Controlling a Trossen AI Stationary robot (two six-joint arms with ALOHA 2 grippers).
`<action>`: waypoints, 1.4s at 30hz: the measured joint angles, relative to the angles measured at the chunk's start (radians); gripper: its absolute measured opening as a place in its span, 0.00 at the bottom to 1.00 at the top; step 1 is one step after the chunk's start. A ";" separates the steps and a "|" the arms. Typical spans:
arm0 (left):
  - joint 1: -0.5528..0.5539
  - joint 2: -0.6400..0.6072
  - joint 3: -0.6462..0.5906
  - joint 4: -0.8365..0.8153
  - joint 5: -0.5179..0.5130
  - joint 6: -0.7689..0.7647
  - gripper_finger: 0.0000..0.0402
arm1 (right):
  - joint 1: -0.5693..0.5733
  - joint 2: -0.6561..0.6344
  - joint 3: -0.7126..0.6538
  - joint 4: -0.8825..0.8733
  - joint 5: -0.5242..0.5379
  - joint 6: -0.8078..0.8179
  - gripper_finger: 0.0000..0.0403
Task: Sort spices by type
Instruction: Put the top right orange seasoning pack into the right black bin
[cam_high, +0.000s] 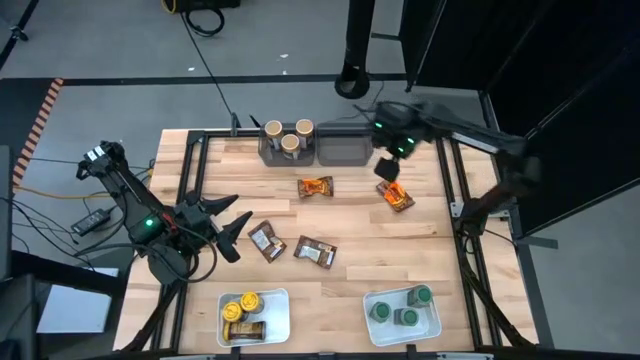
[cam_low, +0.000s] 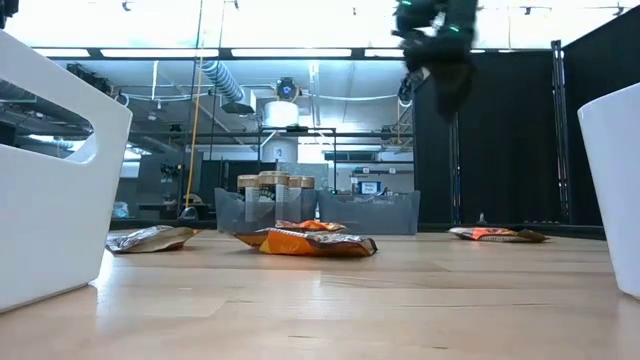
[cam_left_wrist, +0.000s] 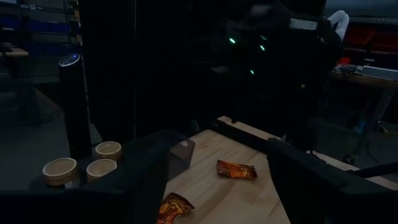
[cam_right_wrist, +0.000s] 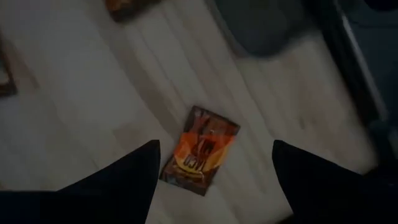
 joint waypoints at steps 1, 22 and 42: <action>0.000 0.000 0.000 -0.002 0.000 0.000 0.67 | -0.005 -0.058 -0.089 0.053 0.007 0.038 0.78; 0.000 0.000 0.000 -0.010 0.053 -0.074 0.67 | 0.090 -0.055 -0.690 0.506 0.075 0.313 0.81; 0.000 0.000 0.000 -0.010 0.059 -0.073 0.67 | 0.091 0.037 -0.676 0.528 0.019 0.404 0.07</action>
